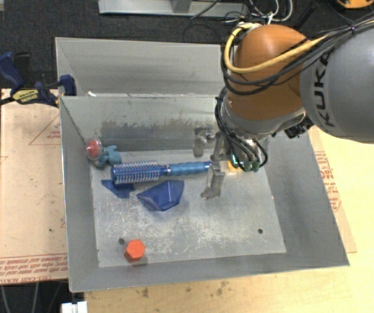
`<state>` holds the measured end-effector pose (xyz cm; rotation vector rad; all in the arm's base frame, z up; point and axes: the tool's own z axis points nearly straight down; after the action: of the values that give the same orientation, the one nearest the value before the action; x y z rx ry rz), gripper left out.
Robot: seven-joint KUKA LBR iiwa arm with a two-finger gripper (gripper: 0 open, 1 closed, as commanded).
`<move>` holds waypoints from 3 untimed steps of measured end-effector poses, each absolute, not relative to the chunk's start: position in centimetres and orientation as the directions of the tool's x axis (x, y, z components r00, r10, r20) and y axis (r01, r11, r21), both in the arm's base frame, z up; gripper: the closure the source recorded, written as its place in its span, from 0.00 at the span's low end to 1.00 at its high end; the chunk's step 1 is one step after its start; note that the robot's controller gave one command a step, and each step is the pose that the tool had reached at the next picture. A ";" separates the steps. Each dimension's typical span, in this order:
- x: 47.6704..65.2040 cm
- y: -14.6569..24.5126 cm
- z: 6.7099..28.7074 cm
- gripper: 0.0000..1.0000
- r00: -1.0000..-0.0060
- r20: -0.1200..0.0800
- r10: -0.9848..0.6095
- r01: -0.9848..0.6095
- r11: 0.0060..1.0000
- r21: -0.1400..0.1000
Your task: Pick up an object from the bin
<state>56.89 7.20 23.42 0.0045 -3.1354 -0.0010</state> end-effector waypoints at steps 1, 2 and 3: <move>63.9 18.5 6.5 0.00 -0.990 0.000 -0.140 -0.140 0.990 0.003; 61.2 18.9 10.2 0.00 -0.996 -0.001 -0.089 -0.089 0.996 0.002; 61.4 17.1 10.3 0.00 -0.998 -0.001 -0.063 -0.063 0.998 0.002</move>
Offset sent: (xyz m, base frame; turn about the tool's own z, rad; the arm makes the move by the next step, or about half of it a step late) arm 0.0711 0.1099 -0.1642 -0.1321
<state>61.38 17.07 10.25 0.0994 -3.1411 -0.0025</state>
